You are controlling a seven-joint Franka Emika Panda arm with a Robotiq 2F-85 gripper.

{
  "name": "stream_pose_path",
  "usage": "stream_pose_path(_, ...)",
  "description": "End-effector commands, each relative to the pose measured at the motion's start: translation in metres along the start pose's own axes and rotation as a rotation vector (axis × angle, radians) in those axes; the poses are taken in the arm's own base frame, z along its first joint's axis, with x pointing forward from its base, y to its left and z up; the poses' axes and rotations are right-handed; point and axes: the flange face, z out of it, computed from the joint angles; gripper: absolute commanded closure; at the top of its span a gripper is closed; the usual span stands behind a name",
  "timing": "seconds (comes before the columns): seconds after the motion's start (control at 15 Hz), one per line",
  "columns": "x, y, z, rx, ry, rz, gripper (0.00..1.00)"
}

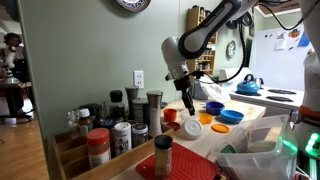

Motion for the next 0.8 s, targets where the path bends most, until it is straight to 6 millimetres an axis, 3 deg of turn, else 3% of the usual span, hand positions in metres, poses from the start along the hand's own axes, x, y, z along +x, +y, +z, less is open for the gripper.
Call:
stream_pose_path(0.0,-0.010,-0.003,-0.004,0.019,-0.019,0.009,0.25)
stream_pose_path(0.2,-0.020,-0.014,-0.020,0.105,-0.016,0.130,0.02)
stream_pose_path(0.6,-0.028,-0.037,-0.028,0.227,0.014,0.447,0.00)
stream_pose_path(0.67,-0.018,-0.030,-0.032,0.202,-0.004,0.358,0.00)
stream_pose_path(0.73,-0.018,-0.032,-0.032,0.210,0.001,0.390,0.00)
